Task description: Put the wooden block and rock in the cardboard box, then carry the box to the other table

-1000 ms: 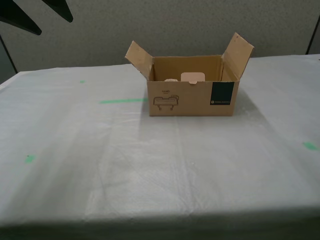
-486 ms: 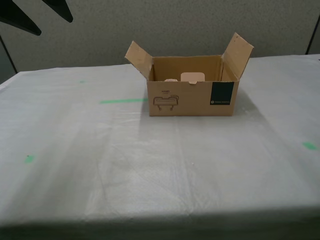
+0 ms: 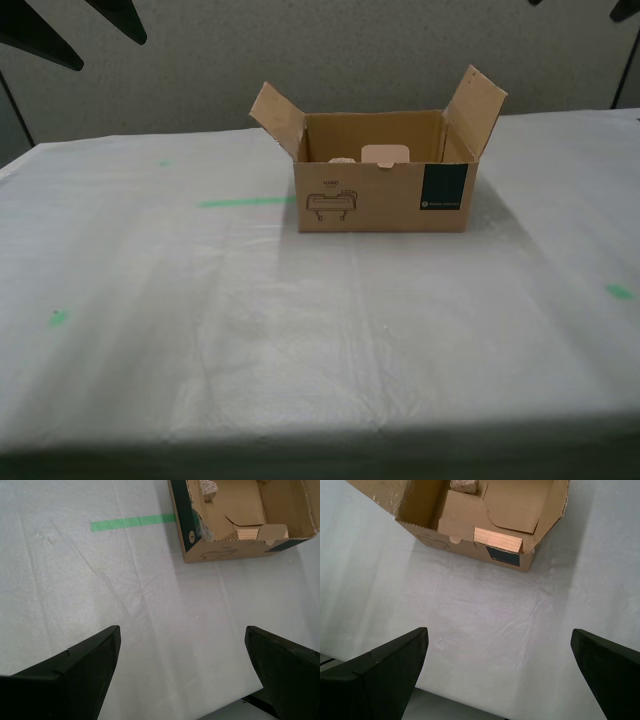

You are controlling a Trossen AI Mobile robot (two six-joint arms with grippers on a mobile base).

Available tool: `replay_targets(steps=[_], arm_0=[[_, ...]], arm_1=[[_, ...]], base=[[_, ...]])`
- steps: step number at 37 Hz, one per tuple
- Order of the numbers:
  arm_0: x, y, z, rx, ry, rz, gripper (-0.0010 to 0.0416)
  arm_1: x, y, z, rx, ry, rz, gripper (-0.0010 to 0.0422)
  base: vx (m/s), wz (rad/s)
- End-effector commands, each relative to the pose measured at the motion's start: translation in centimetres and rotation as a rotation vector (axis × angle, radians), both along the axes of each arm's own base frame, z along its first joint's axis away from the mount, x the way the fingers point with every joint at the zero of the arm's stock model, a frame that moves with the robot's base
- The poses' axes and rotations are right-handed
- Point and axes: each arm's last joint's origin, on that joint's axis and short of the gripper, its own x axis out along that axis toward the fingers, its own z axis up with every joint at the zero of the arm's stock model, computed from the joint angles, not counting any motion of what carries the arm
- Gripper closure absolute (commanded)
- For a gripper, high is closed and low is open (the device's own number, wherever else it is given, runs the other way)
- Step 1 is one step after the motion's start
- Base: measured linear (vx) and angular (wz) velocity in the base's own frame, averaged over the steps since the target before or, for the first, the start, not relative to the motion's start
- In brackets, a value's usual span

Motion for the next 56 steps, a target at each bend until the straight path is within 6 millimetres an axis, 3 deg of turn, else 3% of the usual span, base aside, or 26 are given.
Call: replay_targets(steps=[1, 15, 56], arm_0=[[0.2, 0.2, -1.3, 0.009, 0.009, -0.013, 0.0007], [0.4, 0.5, -3.8, 0.067, 0.049, -0.004, 0.0007], [0.4, 0.5, -3.8, 0.067, 0.05, -0.004, 0.0007]], arm_1=[[0.0, 0.0, 0.0, -0.003, 0.0, 0.0, 0.0073], [0.1, 0.0, 0.1, -0.007, -0.013, -0.001, 0.0073], [0.1, 0.0, 0.1, -0.007, -0.014, -0.001, 0.0073]], base=[[0.0, 0.0], [0.0, 0.0], [0.0, 0.0]])
